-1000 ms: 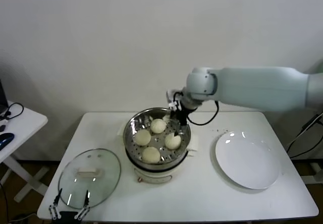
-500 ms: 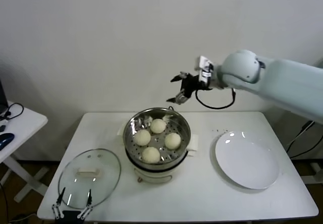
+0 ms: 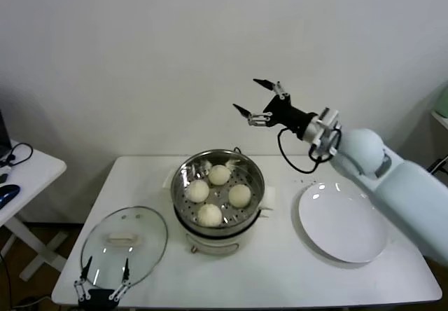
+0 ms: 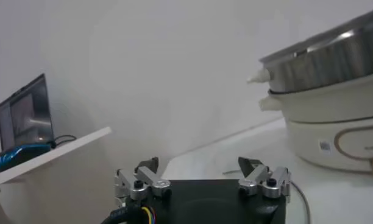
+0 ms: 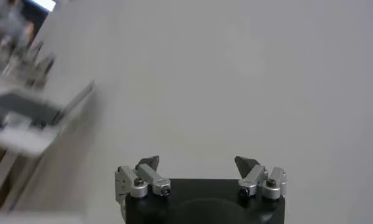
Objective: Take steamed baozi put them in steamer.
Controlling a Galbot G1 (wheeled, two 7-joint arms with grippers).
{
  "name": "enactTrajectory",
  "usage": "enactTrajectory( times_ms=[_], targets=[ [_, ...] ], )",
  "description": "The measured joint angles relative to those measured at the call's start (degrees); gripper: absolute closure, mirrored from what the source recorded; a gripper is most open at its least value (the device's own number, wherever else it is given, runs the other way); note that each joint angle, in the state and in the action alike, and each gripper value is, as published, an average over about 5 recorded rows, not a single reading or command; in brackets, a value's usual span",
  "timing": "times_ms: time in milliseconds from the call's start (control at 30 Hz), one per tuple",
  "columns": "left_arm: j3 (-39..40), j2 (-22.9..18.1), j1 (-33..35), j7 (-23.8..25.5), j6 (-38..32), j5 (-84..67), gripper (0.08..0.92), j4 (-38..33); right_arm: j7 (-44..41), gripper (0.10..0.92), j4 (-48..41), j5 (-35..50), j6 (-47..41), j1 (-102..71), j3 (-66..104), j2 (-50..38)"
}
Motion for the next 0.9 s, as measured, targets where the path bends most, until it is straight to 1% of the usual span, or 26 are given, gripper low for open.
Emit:
enactTrajectory(
  times_ms=[200, 367, 633, 900],
  targets=[
    [0.32, -0.52, 0.07, 0.23, -0.41, -0.94, 0.177, -0.79, 2.27, 0.203, 1.58, -5.14, 12.75, -22.89, 19.89, 8.41],
    [0.89, -0.92, 0.40, 0.25, -0.85, -1.12, 0.177, -1.10, 3.88, 0.203, 1.48, -7.59, 21.94, -41.85, 28.86, 14.87],
    [1.14, -1.39, 0.53, 0.22, -1.13, -1.32, 0.177, -1.58, 5.66, 0.203, 0.28, -9.01, 32.81, -66.99, 33.43, 21.73],
    [1.32, -1.66, 0.58, 0.18, -1.31, -1.59, 0.177, -2.34, 6.80, 0.203, 0.11, -9.29, 38.07, -78.72, 34.12, 24.74]
  ],
)
